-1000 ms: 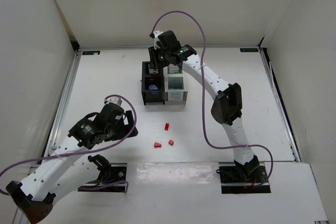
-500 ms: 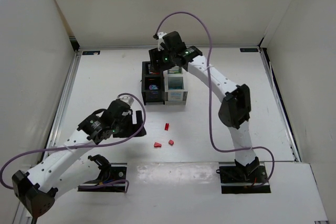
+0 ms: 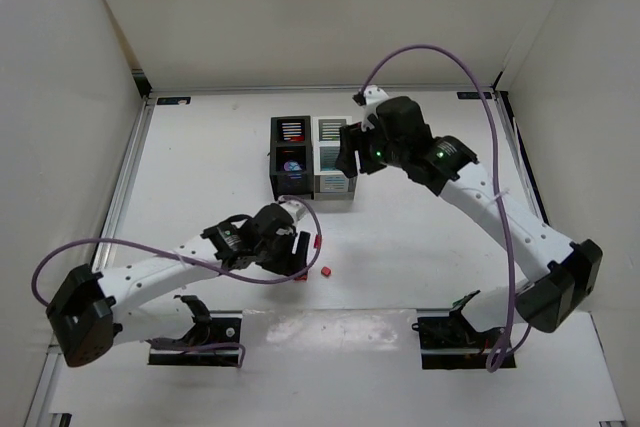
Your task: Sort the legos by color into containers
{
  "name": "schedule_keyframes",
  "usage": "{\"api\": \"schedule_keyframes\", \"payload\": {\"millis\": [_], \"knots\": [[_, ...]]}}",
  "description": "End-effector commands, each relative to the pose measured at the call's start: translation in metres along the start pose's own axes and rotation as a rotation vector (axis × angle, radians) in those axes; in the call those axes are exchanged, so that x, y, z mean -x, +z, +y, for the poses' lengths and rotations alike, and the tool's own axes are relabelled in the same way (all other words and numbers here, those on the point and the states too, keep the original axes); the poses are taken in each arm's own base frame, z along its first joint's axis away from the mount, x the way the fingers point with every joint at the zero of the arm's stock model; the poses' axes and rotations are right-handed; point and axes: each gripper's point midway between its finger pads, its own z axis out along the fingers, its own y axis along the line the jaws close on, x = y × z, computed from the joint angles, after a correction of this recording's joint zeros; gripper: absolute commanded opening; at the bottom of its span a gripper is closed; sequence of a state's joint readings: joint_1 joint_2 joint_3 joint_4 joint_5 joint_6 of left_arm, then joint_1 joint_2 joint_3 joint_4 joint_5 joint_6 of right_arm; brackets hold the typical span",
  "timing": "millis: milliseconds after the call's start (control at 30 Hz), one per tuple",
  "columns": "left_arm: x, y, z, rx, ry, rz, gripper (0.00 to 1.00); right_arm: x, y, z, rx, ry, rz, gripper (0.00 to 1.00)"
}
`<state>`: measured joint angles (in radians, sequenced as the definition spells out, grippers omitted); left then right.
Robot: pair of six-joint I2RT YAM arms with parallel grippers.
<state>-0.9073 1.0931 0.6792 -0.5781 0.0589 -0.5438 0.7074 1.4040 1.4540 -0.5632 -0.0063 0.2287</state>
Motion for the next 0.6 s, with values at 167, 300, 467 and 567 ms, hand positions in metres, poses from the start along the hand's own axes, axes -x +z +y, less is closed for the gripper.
{"api": "schedule_keyframes", "payload": {"millis": [167, 300, 467, 567], "knots": [[-0.008, 0.016, 0.018, 0.212, 0.034, 0.027, 0.73, -0.034, -0.027, -0.012, -0.09, 0.072, 0.022, 0.69], [-0.013, 0.026, 0.019, 0.243, 0.002, 0.052, 0.8, -0.044, -0.032, -0.015, -0.113, 0.079, 0.023, 0.69], [-0.011, 0.041, 0.003, 0.222, 0.031, 0.066, 0.83, -0.053, -0.037, -0.022, -0.144, 0.086, 0.032, 0.69], [-0.011, 0.049, -0.002, 0.238, 0.048, 0.084, 0.83, -0.058, -0.039, -0.026, -0.165, 0.089, 0.039, 0.69]]}}
